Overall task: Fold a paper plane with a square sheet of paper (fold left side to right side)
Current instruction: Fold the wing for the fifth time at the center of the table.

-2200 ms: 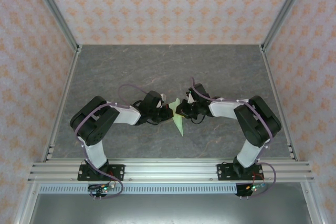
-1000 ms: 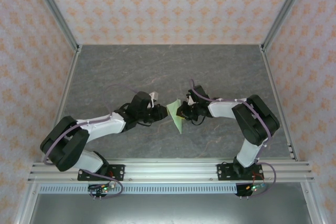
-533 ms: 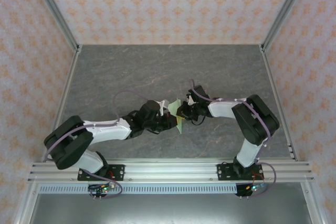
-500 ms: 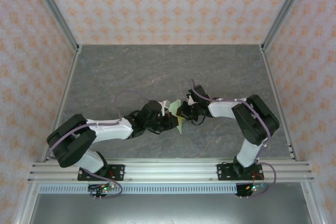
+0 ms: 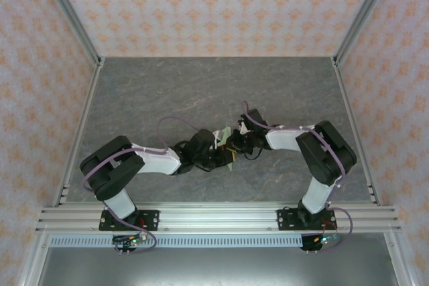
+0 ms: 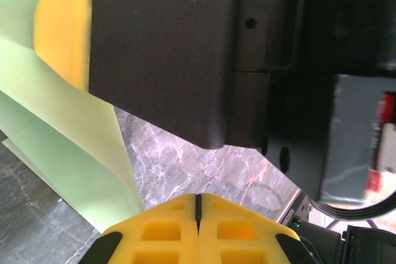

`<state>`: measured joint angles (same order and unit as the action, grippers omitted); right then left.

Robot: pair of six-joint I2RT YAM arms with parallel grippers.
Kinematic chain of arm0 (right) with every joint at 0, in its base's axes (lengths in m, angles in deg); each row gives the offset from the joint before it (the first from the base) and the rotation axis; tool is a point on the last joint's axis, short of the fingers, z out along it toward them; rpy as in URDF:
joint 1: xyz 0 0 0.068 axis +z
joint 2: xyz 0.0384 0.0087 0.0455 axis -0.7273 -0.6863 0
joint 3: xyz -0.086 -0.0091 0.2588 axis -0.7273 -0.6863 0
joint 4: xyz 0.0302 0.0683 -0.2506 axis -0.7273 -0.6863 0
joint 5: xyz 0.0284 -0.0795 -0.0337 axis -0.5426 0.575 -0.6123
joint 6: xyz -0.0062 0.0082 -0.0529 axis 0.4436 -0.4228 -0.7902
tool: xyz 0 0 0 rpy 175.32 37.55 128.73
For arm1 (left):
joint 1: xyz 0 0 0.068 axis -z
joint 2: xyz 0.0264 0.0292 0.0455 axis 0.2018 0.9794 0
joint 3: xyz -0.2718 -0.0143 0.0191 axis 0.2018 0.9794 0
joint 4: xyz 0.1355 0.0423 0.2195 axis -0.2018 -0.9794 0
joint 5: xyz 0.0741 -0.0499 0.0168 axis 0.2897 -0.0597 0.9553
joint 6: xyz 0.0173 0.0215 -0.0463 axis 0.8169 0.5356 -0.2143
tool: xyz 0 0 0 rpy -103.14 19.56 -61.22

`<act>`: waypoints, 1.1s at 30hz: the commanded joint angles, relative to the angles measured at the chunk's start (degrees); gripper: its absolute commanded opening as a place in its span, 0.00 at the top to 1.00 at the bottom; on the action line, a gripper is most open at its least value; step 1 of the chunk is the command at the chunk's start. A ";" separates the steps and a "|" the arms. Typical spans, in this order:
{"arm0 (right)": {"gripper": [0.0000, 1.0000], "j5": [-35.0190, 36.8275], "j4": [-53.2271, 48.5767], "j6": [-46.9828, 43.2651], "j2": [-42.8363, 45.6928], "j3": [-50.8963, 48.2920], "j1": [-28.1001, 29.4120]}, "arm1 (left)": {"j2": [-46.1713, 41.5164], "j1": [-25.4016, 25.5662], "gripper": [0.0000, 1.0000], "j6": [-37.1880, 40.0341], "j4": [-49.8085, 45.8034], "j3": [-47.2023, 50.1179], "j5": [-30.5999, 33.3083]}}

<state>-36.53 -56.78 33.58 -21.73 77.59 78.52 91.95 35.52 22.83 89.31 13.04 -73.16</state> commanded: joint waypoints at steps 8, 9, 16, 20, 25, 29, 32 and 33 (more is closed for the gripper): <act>0.88 4.03 -5.89 -1.01 -4.00 -1.58 0.16 | 2.91 1.04 0.99 -0.59 0.52 -0.65 0.75; 0.88 4.03 -5.88 -1.01 -3.99 -1.59 0.14 | 3.10 1.14 0.99 -0.59 0.38 -0.56 0.84; 0.88 4.13 -6.12 -1.18 -4.10 -1.33 0.19 | 5.04 1.84 0.99 -2.01 2.17 0.49 1.19; 0.88 4.08 -6.41 -1.34 -4.19 -1.16 0.16 | 5.76 2.12 0.99 -2.30 2.67 0.66 1.27; 0.88 4.20 -6.50 -1.40 -4.28 -0.98 0.14 | 5.77 2.38 1.00 -2.37 2.29 0.76 1.59; 0.88 4.46 -7.00 -1.46 -4.29 -0.81 0.20 | 5.34 3.01 1.00 -2.36 1.12 1.24 2.31; 0.88 4.64 -7.56 -1.70 -4.27 -0.54 0.14 | 5.07 3.38 1.00 -2.59 0.66 2.02 2.82; 0.88 4.72 -7.64 -1.69 -4.21 -0.51 0.17 | 4.92 3.38 1.00 -2.61 0.61 2.36 2.95</act>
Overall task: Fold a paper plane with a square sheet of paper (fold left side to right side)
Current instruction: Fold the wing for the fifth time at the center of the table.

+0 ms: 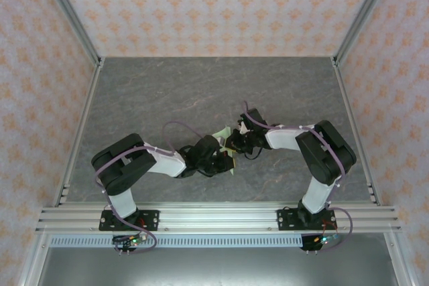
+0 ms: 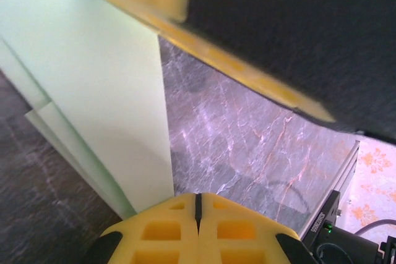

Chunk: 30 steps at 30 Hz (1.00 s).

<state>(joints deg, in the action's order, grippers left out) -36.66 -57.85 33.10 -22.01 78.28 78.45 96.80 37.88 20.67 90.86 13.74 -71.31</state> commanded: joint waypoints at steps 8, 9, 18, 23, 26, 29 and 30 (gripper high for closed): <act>0.88 5.03 -6.89 -1.25 -4.11 -1.02 0.21 | -0.14 1.45 1.00 -0.41 -1.35 2.44 0.96; 0.88 5.04 -6.93 -1.29 -4.21 -1.04 0.22 | -0.03 1.70 1.00 -0.25 -1.59 2.30 0.92; 0.88 5.21 -7.31 -1.07 -4.30 -0.80 0.25 | -1.09 4.38 1.00 0.47 -4.77 2.08 1.94; 0.88 5.37 -7.56 -1.07 -4.41 -0.84 0.20 | -1.92 6.62 1.00 0.19 -6.00 1.37 2.47; 0.88 5.39 -7.57 -0.98 -4.45 -0.84 0.26 | -2.35 7.83 1.00 -0.50 -6.03 1.85 3.07; 0.88 5.38 -7.47 -0.93 -4.47 -0.82 0.22 | -2.83 8.81 1.00 -1.18 -5.79 2.47 3.50; 0.88 5.39 -7.55 -0.90 -4.48 -0.83 0.21 | -2.90 9.17 1.00 -1.32 -5.87 2.60 3.64</act>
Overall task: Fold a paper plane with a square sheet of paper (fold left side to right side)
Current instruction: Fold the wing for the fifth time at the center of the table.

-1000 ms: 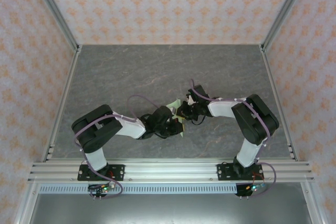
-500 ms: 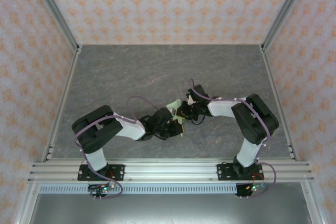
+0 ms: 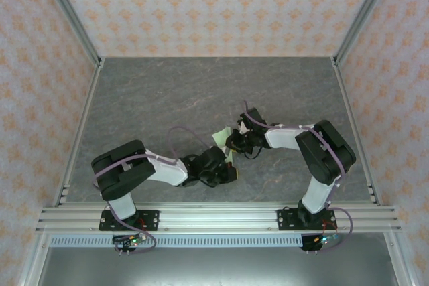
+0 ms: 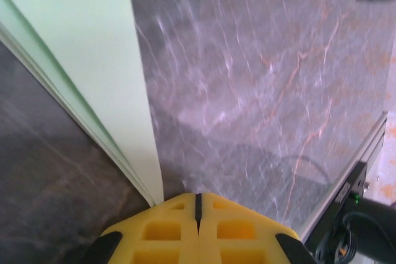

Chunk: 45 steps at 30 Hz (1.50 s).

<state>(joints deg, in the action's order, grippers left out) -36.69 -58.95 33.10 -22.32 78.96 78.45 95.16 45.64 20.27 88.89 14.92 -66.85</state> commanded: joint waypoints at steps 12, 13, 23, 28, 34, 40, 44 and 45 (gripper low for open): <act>0.88 5.12 -6.50 -0.98 -4.23 -1.47 0.25 | -15.67 -2.24 1.00 4.93 -15.09 -1.15 2.05; 0.88 5.10 -6.46 -0.90 -4.21 -1.40 0.23 | -16.38 -3.65 1.00 5.17 -15.05 -0.89 1.50; 0.88 4.88 -6.38 -0.87 -4.24 -1.12 0.38 | -11.04 -7.85 1.00 8.18 -12.29 -5.77 -3.38; 0.88 4.97 -6.71 -0.89 -4.33 -0.83 0.63 | -5.66 -7.88 1.00 7.86 -9.19 -7.89 -5.09; 0.88 4.76 -6.63 -0.97 -4.54 -0.68 0.73 | -1.22 -7.84 1.00 8.47 -8.86 -9.38 -4.48; 0.88 3.44 -4.23 0.06 -3.77 -0.94 0.73 | 1.64 -7.66 1.00 7.67 -8.11 -7.86 -2.72; 0.88 2.99 -3.72 0.33 -2.92 -0.14 0.73 | 3.24 -6.59 1.00 7.07 -7.45 -7.01 -2.01; 0.88 3.20 -4.05 0.10 -2.84 0.14 0.73 | 3.61 -6.24 1.00 6.98 -7.52 -6.94 -1.84</act>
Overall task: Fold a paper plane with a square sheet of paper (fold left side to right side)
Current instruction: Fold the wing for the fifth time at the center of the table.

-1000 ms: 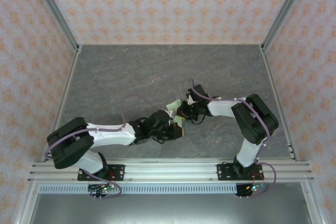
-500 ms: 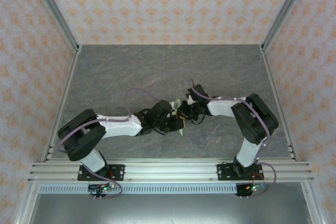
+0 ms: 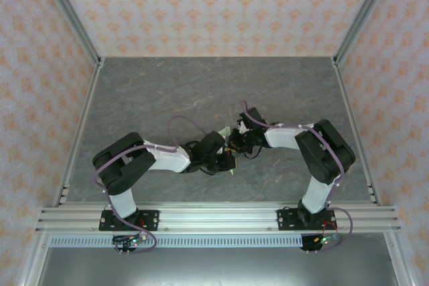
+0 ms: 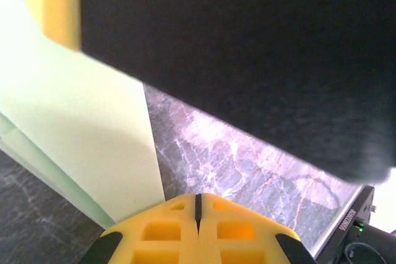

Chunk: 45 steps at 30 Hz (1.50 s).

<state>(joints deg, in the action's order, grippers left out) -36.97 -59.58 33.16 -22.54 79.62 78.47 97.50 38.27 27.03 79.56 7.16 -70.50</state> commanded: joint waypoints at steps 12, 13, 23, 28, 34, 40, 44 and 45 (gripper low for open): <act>0.88 3.94 -2.09 -2.07 -3.76 2.46 -0.28 | 1.62 3.11 1.00 -1.28 -1.30 3.34 5.84; 0.88 3.85 -1.97 -2.39 -3.89 2.76 -0.49 | 1.75 3.29 1.00 -1.58 -1.08 3.72 6.05; 0.88 1.52 -1.28 -4.12 -5.74 6.59 -3.32 | 2.29 3.79 1.00 -3.64 0.39 5.80 6.94; 0.87 1.30 -1.95 -4.91 -6.56 8.98 -4.28 | 2.20 3.88 1.00 -3.73 -0.04 5.77 6.92; 0.85 1.04 -2.32 -5.64 -7.88 11.58 -5.13 | 2.24 4.03 1.00 -3.96 -0.02 5.76 7.02; 0.85 1.89 -4.63 -7.41 -9.75 15.37 -5.97 | 2.16 4.05 1.00 -3.91 -0.15 5.58 7.12; 0.85 2.59 -5.96 -8.32 -11.67 17.73 -6.22 | 1.98 4.15 1.00 -3.92 -0.15 5.49 7.15; 0.85 2.70 -6.00 -8.35 -12.04 18.17 -6.32 | 1.98 4.16 1.00 -3.95 -0.23 5.49 7.14</act>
<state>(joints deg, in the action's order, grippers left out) -39.24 -66.18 26.71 -33.01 95.51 73.07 98.22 40.87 23.38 87.41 10.51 -63.00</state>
